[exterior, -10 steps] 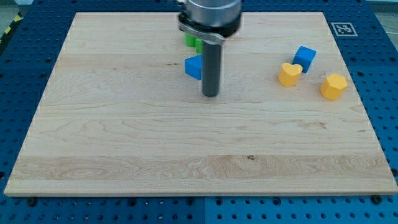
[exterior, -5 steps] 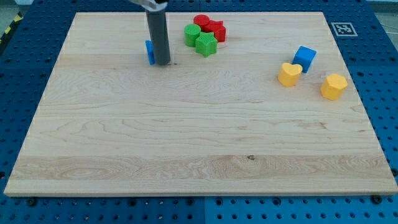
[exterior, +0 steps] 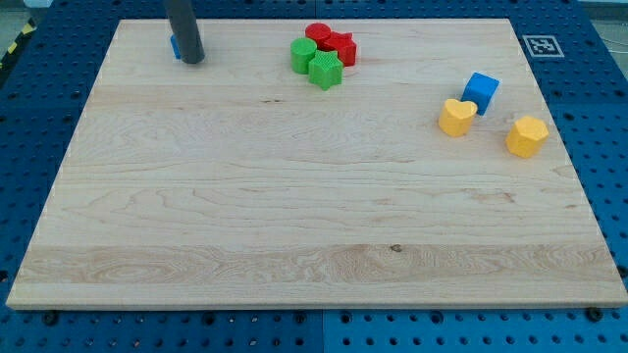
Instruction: Move the blue triangle to the top left
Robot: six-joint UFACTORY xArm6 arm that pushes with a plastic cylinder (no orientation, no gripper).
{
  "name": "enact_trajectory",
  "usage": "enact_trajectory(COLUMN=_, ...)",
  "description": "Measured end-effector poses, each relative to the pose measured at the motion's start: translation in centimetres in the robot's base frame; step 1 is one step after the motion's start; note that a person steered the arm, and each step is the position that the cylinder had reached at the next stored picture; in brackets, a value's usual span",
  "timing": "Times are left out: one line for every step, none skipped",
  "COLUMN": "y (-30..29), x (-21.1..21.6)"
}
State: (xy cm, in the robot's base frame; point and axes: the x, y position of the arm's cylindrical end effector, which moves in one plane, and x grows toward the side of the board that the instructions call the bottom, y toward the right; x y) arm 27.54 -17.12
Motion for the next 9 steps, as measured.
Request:
enact_trajectory(y=-0.1, x=-1.9)
enact_trajectory(y=-0.4, x=-4.3)
enact_trajectory(y=0.2, x=-6.3)
enact_trajectory(y=1.4, x=-8.3)
enact_trajectory(y=-0.9, x=-8.1)
enact_trajectory(y=-3.0, x=-7.6)
enact_trajectory(y=-3.6, x=-7.6)
enact_trajectory(y=-3.6, x=-7.6)
enact_trajectory(y=-2.3, x=-8.1)
